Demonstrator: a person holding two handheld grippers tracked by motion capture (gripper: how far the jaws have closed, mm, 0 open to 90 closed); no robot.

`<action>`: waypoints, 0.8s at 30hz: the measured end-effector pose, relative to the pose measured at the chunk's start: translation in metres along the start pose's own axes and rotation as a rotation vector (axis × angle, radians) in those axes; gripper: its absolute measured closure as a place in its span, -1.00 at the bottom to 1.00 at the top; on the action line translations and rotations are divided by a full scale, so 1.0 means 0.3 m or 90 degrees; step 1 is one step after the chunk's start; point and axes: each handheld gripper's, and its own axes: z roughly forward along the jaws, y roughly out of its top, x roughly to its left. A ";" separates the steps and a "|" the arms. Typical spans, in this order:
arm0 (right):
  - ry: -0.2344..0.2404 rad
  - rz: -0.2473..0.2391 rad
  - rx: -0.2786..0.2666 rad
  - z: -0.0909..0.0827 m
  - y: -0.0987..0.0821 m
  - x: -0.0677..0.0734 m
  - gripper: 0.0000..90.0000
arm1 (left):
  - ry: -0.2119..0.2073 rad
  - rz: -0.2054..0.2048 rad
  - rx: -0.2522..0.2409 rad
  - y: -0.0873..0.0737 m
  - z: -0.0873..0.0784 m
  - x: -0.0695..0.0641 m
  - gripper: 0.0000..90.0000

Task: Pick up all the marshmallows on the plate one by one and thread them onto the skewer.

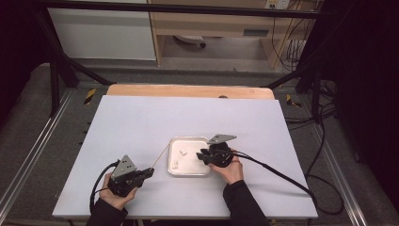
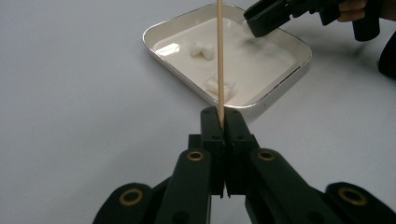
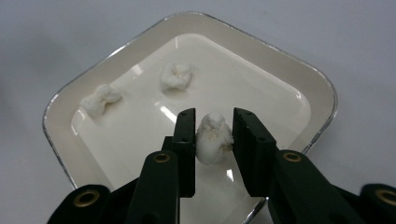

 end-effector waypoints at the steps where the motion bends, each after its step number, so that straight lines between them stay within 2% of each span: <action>1: 0.006 0.001 -0.008 -0.013 0.007 0.002 0.59 | 0.001 0.000 -0.001 0.000 0.000 -0.001 0.97; 14: 0.057 0.022 -0.103 -0.148 0.074 0.011 0.62 | -0.009 0.004 -0.011 0.009 0.020 -0.027 0.97; 24: 0.104 0.059 -0.158 -0.188 0.104 0.011 0.63 | -0.015 0.015 -0.020 0.016 0.037 -0.050 0.97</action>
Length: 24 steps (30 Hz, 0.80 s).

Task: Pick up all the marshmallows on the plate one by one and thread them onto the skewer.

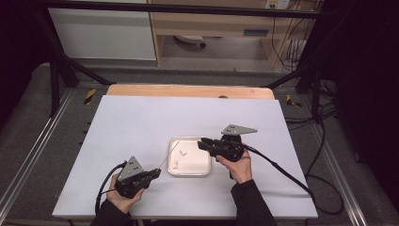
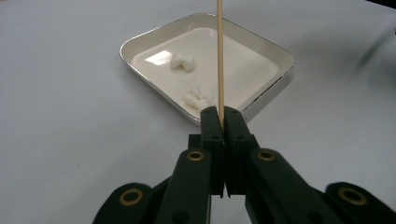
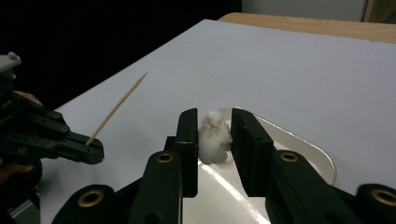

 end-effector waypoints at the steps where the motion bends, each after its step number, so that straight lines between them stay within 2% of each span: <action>1: 0.004 0.006 -0.008 -0.001 0.006 0.002 0.63 | -0.001 -0.001 -0.003 0.001 0.002 -0.002 0.97; 4: 0.019 0.025 -0.025 -0.003 0.021 0.005 0.63 | -0.001 0.000 -0.004 0.001 0.007 -0.005 0.97; 9: 0.035 0.029 -0.037 0.009 0.044 0.023 0.63 | -0.001 -0.001 -0.006 0.002 0.014 -0.007 0.97; 11: 0.044 0.042 -0.046 0.015 0.051 0.028 0.63 | -0.001 0.000 -0.006 0.003 0.016 -0.007 0.97; 24: 0.075 0.086 -0.074 0.054 0.074 0.043 0.65 | -0.003 0.004 -0.009 0.005 0.022 -0.013 0.97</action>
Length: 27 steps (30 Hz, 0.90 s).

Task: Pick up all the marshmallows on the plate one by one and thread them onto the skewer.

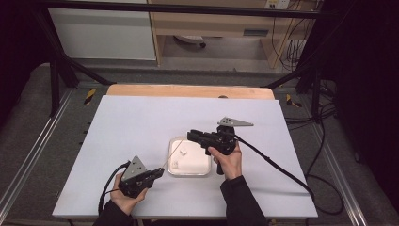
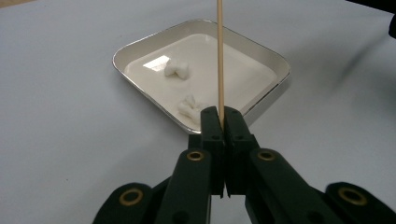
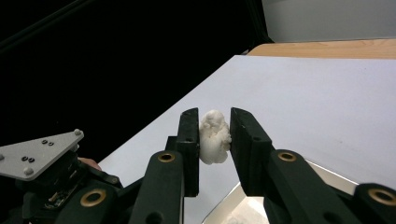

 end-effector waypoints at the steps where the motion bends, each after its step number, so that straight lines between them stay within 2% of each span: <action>1: 0.001 -0.001 0.001 0.004 0.000 0.000 0.65 | 0.001 0.000 -0.001 0.000 -0.001 0.000 0.97; 12: 0.009 0.014 0.013 0.031 -0.022 -0.009 0.65 | -0.001 0.006 0.001 0.000 -0.001 -0.004 0.97; 27: 0.041 0.041 0.017 0.049 -0.038 -0.012 0.70 | -0.002 0.010 -0.002 -0.003 -0.001 -0.006 0.97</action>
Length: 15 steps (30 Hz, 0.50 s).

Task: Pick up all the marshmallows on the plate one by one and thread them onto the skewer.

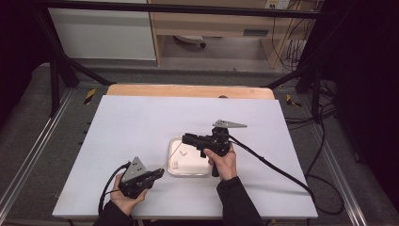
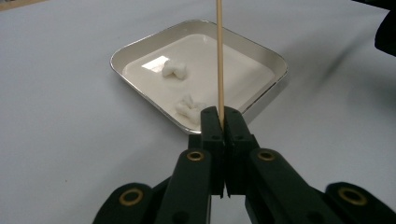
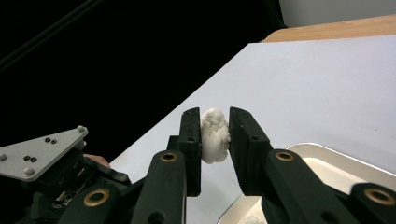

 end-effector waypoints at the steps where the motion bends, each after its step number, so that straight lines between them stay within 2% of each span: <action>1: 0.002 0.000 0.001 0.000 -0.001 0.000 0.70 | -0.002 0.008 0.000 -0.001 -0.001 -0.001 0.97; 10: 0.037 0.008 -0.002 -0.011 0.001 0.014 0.76 | 0.005 0.027 -0.038 -0.008 -0.006 -0.016 0.98; 15: 0.051 0.010 -0.001 -0.011 -0.002 0.018 0.78 | 0.006 0.029 -0.039 -0.010 -0.002 -0.021 0.98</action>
